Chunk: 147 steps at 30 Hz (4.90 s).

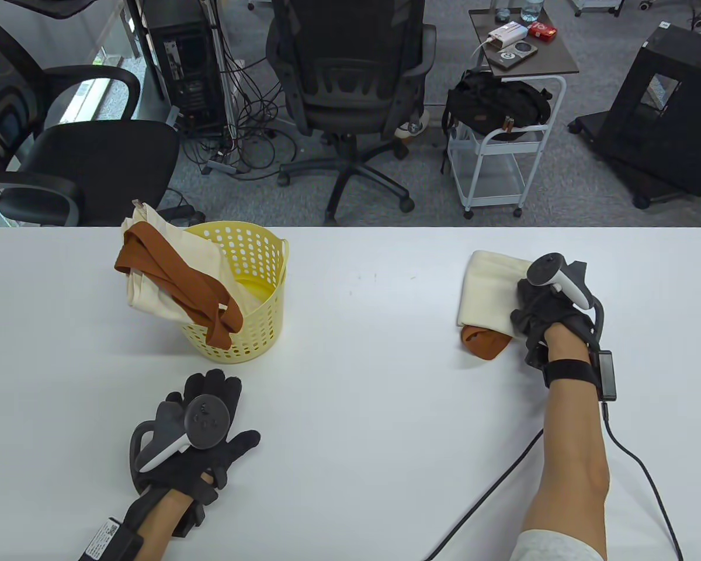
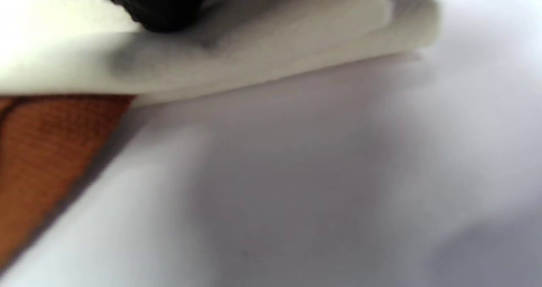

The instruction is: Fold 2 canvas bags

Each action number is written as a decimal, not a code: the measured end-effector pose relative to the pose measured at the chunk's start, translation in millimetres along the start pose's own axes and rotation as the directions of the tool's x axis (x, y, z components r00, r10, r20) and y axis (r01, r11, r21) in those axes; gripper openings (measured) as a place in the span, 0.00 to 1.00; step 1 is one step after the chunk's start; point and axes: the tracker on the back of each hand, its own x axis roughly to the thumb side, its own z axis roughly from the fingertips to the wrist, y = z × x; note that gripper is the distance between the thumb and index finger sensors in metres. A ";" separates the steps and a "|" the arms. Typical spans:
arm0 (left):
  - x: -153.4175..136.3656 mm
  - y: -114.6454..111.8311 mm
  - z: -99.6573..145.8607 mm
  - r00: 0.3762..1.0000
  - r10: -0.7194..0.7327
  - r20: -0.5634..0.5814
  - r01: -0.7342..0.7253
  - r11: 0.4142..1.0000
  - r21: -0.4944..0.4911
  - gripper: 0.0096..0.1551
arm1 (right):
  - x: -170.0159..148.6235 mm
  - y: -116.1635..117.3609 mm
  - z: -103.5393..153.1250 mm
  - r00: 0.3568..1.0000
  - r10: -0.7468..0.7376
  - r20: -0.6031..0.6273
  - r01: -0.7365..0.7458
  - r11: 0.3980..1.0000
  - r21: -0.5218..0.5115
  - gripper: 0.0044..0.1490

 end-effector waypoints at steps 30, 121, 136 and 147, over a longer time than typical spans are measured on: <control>9.7 0.2 5.3 0.999 -0.028 -0.019 0.028 0.999 0.017 0.56 | 27.8 114.9 242.3 0.901 0.309 0.306 -0.209 0.925 -0.318 0.53; 62.7 247.8 108.9 0.645 0.488 0.588 -0.708 0.090 0.701 0.37 | 15.2 109.7 254.7 0.887 0.262 0.381 -0.113 0.921 -0.372 0.53; 66.4 140.8 15.4 0.133 0.783 0.608 -0.978 0.006 0.207 0.35 | 12.8 106.3 254.4 0.889 0.225 0.399 -0.065 0.924 -0.376 0.53; 73.1 45.3 -58.9 -0.181 0.901 0.395 -0.979 -0.128 -0.158 0.35 | 20.1 83.8 260.4 0.815 -0.019 0.580 0.245 0.917 -0.314 0.51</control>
